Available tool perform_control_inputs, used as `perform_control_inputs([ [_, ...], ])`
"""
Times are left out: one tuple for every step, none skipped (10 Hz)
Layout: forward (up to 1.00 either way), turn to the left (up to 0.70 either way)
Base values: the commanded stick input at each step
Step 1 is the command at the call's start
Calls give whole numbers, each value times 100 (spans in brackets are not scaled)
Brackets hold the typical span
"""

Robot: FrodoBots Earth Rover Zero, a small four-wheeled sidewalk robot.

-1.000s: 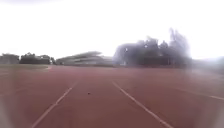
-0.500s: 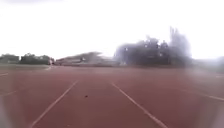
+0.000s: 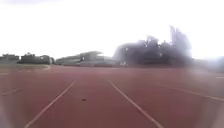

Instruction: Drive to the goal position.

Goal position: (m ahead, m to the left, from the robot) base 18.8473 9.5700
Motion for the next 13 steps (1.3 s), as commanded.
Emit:
perform_control_inputs([
  [45,0],
  [45,0],
  [45,0],
  [45,0],
  [45,0],
  [45,0],
  [45,0],
  [45,0],
  [45,0],
  [45,0],
  [45,0],
  [45,0],
  [45,0],
])
